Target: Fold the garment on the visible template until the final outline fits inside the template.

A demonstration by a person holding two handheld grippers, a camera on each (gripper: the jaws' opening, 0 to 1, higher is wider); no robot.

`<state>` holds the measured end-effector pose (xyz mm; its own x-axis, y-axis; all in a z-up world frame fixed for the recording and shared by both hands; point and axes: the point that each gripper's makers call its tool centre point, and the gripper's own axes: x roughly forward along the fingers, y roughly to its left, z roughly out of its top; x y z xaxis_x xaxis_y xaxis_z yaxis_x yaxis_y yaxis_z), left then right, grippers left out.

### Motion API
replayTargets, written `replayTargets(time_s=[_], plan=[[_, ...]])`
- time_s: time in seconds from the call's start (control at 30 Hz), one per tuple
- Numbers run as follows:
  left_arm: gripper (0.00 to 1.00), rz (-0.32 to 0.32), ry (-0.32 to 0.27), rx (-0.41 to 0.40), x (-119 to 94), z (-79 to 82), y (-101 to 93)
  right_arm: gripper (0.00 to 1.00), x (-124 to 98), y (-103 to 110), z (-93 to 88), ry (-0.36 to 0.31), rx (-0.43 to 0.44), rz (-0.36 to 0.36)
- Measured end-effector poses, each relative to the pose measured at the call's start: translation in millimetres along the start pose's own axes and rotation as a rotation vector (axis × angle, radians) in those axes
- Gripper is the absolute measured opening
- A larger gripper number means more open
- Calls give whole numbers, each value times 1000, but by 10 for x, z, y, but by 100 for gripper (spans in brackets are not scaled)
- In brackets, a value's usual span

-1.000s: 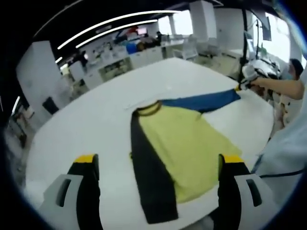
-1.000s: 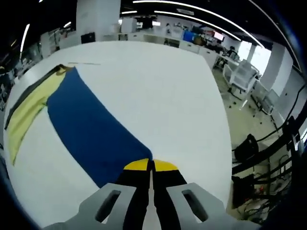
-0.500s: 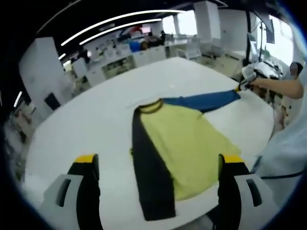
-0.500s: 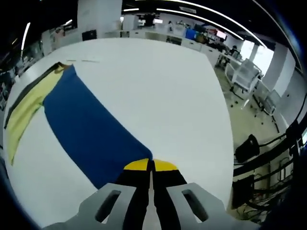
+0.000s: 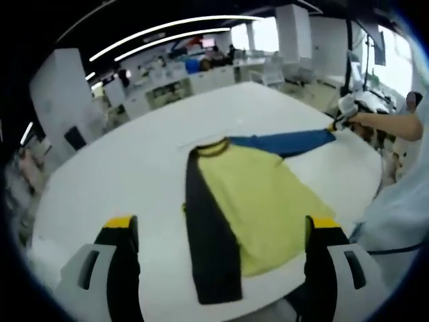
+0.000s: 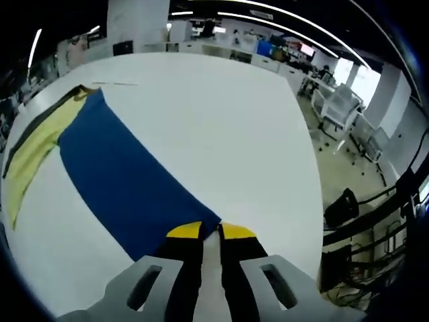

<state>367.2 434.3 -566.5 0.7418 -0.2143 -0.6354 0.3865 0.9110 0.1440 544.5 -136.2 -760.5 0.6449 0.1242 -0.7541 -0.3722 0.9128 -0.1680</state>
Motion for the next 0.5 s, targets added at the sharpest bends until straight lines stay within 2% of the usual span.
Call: replayTargets(time_s=[0.07, 0.13, 0.5], plan=[[100, -1, -9, -3, 5, 20, -1, 15, -39, 25, 5, -8, -10, 0], [100, -1, -13, -2, -50, -30, 1, 19, -60, 58, 9, -14, -6, 3], [100, 1, -36, 7, -143, -30, 76, 34, -200, 148, 43, -38, -10, -3]])
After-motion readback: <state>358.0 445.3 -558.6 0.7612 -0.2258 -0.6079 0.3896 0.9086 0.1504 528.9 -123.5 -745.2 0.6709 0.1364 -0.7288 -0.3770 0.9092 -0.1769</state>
